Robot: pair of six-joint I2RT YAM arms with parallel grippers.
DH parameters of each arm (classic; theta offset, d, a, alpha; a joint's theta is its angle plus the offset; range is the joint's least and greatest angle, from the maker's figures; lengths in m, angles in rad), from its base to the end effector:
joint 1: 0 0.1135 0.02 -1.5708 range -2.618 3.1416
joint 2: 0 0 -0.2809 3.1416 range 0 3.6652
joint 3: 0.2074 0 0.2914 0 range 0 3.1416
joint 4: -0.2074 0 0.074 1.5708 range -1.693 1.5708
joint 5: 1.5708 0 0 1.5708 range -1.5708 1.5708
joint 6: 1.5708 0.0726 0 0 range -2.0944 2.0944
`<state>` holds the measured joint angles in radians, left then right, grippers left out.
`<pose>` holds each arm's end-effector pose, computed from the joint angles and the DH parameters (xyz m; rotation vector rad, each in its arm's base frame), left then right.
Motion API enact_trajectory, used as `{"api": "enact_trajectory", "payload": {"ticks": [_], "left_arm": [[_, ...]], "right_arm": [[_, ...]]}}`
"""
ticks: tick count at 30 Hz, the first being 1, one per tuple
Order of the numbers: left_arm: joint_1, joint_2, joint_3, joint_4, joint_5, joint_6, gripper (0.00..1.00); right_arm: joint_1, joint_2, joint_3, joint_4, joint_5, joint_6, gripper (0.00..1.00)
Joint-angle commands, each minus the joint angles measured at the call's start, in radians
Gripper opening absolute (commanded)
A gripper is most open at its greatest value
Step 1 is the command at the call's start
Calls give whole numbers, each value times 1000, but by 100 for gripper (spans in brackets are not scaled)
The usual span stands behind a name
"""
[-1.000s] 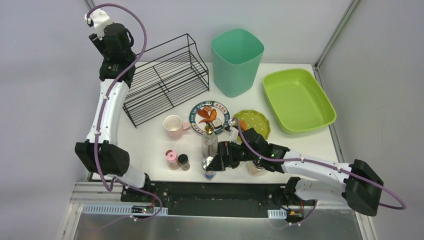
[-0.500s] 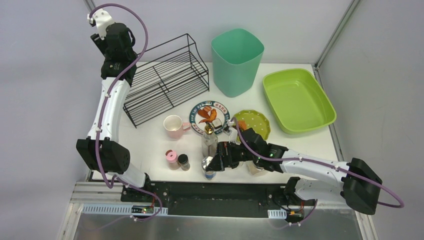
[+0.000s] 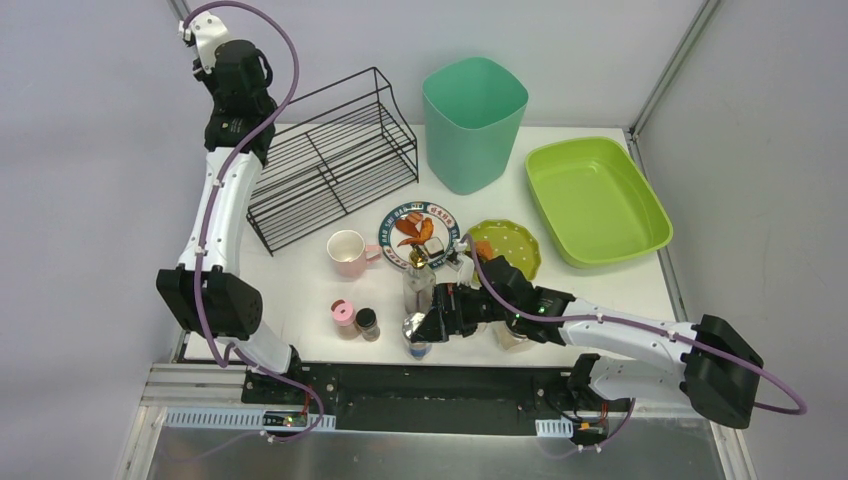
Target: Clear the kitchen counter
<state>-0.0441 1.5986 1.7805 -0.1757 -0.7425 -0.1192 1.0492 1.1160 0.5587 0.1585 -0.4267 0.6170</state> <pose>0.4266 0.0303 0.5057 -0.6327 1.4522 0.4512 0.1232 0.2746 0.2116 -0.7938 2.1157 1.4246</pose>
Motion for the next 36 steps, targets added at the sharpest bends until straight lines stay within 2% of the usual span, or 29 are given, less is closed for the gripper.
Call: {"api": "enact_trajectory", "payload": {"ticks": [1, 10, 22, 30, 34, 36], "left_arm": [[8, 13, 57, 10, -8, 3, 14], [9, -5, 42, 3, 12, -20, 12], [8, -130, -43, -18, 139, -53, 49], [4, -196, -23, -135, 298, -89, 59], [0, -197, 57, -286, 425, -96, 61], [-5, -220, 51, -331, 524, -121, 62]], "right_arm": [[6, 9, -2, 63, 2, -2, 99], [7, 9, -5, 68, 3, -2, 99], [7, -35, 15, 9, 31, -11, 99], [8, -123, 41, -106, 75, -31, 99], [7, -185, 66, -216, 102, -69, 99], [7, -217, 81, -269, 126, -86, 99]]}}
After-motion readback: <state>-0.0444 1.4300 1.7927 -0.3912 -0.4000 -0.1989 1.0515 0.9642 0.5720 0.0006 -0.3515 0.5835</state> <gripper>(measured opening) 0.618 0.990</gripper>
